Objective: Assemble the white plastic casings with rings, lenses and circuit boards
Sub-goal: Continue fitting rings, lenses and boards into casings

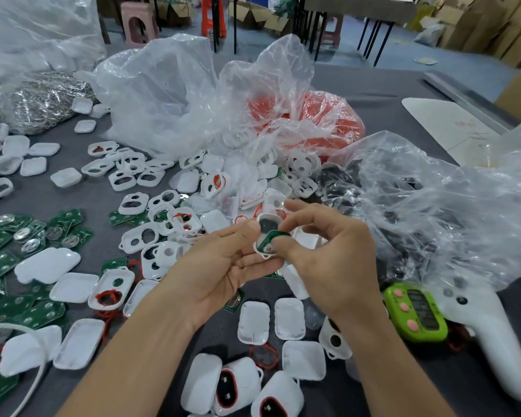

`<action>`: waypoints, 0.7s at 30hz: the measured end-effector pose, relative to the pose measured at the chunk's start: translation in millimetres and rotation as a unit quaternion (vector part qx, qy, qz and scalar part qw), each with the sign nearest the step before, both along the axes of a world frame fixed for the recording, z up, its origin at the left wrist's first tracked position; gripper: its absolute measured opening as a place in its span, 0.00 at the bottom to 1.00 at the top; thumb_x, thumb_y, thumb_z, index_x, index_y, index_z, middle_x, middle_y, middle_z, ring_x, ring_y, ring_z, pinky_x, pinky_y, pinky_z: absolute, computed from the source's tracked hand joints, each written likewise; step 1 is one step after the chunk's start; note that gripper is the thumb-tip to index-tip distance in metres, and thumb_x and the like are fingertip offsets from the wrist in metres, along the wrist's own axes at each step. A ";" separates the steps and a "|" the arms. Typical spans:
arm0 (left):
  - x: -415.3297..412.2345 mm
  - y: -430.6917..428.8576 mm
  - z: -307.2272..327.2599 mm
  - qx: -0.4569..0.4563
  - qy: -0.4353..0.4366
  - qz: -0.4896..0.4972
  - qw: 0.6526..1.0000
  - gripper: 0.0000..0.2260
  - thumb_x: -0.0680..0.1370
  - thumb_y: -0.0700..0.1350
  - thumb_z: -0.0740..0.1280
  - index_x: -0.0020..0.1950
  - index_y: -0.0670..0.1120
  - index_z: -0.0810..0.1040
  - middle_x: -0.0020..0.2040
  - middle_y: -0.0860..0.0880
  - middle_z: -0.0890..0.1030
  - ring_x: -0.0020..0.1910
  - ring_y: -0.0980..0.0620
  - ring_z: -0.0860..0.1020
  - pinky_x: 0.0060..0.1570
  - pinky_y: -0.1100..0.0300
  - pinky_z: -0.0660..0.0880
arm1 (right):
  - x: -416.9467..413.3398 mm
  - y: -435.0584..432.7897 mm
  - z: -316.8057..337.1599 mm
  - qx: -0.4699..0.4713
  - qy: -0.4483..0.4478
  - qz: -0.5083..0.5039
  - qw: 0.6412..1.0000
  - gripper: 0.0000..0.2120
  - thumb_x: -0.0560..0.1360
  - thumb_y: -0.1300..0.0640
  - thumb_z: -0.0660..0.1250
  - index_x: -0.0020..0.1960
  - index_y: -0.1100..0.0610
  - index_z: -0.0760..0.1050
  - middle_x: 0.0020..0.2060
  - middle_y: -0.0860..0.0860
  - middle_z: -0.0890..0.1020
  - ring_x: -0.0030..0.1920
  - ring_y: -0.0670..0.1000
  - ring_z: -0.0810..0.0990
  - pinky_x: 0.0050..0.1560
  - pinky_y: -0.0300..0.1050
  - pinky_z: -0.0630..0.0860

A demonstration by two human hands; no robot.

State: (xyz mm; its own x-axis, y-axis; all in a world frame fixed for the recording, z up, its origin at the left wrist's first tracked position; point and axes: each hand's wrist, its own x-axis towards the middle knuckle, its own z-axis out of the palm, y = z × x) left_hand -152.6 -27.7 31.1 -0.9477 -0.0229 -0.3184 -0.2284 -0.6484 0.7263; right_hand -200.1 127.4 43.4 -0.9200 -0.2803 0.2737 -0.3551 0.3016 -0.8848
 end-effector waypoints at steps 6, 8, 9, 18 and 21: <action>0.0 -2.2 0.9 -0.004 -0.020 -0.003 1.000 0.16 0.73 0.48 0.69 0.53 0.38 0.87 0.55 0.33 0.85 0.50 0.40 0.87 0.43 0.55 0.84 | -15.4 16.5 15.0 -0.207 -0.188 0.057 0.958 0.06 0.67 0.63 0.78 0.36 0.53 0.85 0.36 0.49 0.86 0.37 0.45 0.83 0.40 0.34 0.78; 0.2 -0.6 0.8 -0.012 -0.019 -0.013 1.000 0.16 0.73 0.49 0.69 0.51 0.40 0.87 0.54 0.34 0.85 0.50 0.40 0.87 0.42 0.55 0.84 | -17.1 17.5 14.2 -0.213 -0.185 0.060 0.958 0.07 0.69 0.64 0.77 0.36 0.54 0.85 0.34 0.49 0.85 0.36 0.44 0.82 0.39 0.33 0.77; 0.4 0.2 0.9 -0.015 -0.019 -0.018 1.000 0.15 0.73 0.49 0.69 0.51 0.41 0.88 0.53 0.34 0.85 0.49 0.40 0.87 0.42 0.55 0.84 | -17.4 16.9 13.1 -0.199 -0.172 0.059 0.963 0.08 0.70 0.66 0.76 0.36 0.54 0.85 0.34 0.50 0.85 0.35 0.44 0.82 0.38 0.33 0.77; 1.6 3.0 2.9 -0.046 -0.016 -0.046 0.998 0.14 0.73 0.48 0.68 0.49 0.42 0.88 0.52 0.35 0.86 0.48 0.42 0.87 0.42 0.56 0.84 | -14.2 7.7 3.4 -0.071 -0.073 0.059 0.993 0.08 0.73 0.65 0.76 0.39 0.53 0.84 0.35 0.50 0.85 0.36 0.50 0.81 0.39 0.43 0.79; 1.6 3.0 2.9 -0.048 -0.018 -0.049 0.998 0.14 0.74 0.48 0.69 0.50 0.41 0.88 0.52 0.35 0.86 0.49 0.41 0.87 0.43 0.56 0.84 | -10.6 6.7 -1.0 -0.016 -0.020 0.020 0.999 0.07 0.72 0.60 0.78 0.39 0.49 0.84 0.35 0.44 0.84 0.35 0.45 0.77 0.38 0.42 0.73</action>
State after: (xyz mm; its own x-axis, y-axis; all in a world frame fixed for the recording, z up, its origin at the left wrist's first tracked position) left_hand -151.0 -24.7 34.0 -0.9351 0.0366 -0.3525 -0.3135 -0.5496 0.7744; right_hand -210.7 134.1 42.4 -0.9182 -0.3097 0.2471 -0.3315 0.2592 -0.9071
